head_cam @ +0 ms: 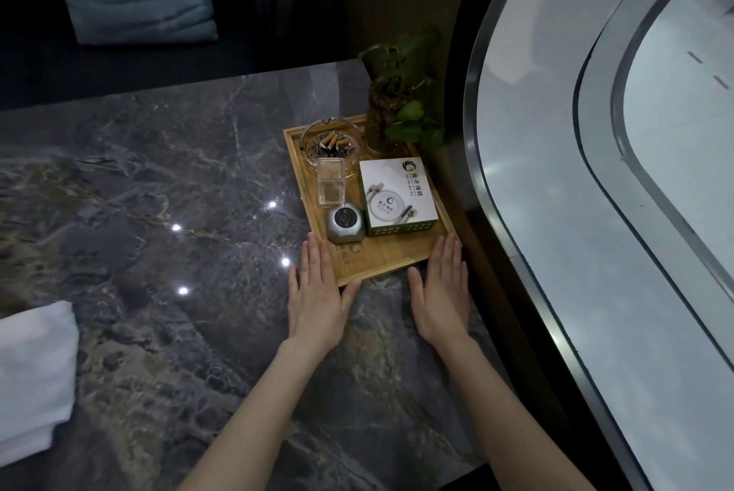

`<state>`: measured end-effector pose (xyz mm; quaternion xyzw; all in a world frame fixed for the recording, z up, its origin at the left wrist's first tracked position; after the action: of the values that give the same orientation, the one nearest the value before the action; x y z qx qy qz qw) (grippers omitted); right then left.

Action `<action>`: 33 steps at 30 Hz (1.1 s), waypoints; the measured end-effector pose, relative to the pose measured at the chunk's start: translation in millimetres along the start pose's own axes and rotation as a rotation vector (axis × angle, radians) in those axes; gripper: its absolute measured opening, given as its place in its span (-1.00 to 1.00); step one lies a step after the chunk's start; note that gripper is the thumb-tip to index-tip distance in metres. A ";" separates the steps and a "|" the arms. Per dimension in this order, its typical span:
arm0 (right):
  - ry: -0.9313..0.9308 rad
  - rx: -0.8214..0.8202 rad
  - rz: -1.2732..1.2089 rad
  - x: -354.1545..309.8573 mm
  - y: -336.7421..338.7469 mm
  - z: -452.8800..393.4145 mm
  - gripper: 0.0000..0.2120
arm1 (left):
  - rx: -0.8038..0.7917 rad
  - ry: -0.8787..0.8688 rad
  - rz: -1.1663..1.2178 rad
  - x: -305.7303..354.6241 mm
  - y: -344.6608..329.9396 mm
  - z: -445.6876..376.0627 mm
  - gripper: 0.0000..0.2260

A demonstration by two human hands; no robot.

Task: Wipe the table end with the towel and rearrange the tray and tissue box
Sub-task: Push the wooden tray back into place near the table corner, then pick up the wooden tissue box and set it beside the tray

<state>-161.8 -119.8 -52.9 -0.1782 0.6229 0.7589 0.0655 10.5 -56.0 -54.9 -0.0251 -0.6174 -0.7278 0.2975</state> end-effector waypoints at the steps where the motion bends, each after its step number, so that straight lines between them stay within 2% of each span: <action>1: -0.001 -0.010 0.002 -0.8 1.7 0.0 -0.37 | -0.014 0.000 0.003 0.0 0.2 0.1 -0.30; 7: -0.058 -0.119 0.086 -9.5 10.7 -2.5 -0.36 | -0.196 -0.063 0.116 -6.7 13.4 -3.8 -0.37; 10: -0.061 -0.201 0.190 -23.0 11.3 2.5 -0.33 | -0.212 -0.103 0.139 -13.1 33.3 -4.5 -0.45; 14: -0.039 -0.267 0.325 -57.4 4.4 16.8 -0.32 | -0.115 -0.050 0.284 -31.7 61.0 6.5 -0.61; 16: -0.045 -0.291 0.398 -76.0 -2.2 25.4 -0.31 | -0.089 -0.013 0.284 -48.1 69.8 17.1 -0.67; 19: -0.006 -0.242 0.431 -111.5 -5.2 32.4 -0.37 | -0.064 0.030 0.274 -78.3 84.1 32.5 -0.70; 22: 0.149 -0.124 0.321 -162.0 1.3 36.0 -0.59 | -0.011 0.060 0.263 -112.6 107.9 43.0 -0.71; 24: 0.253 -0.091 0.226 -198.8 5.6 38.2 -0.67 | 0.042 0.086 0.238 -136.9 130.6 49.4 -0.72; 30: 0.486 -0.049 0.067 -326.3 9.4 34.6 -0.66 | 0.220 0.208 0.248 -207.5 212.6 64.8 -0.73; 33: 0.585 -0.041 -0.038 -394.8 10.1 34.4 -0.66 | 0.370 0.268 0.244 -237.6 257.2 67.9 -0.74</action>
<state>194.7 -40.3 100.9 -0.4025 0.5966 0.6862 -0.1061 302.6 86.0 92.5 0.0518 -0.6875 -0.5581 0.4617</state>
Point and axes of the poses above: each hand's wrist, its own z-axis away from the middle knuckle, its own y-axis out of the back of the hand, x = y × z, the point moved 7 cm from there along -z, towards the middle knuckle, and after that the axes turned 3 degrees about x, right-handed, at the moved point
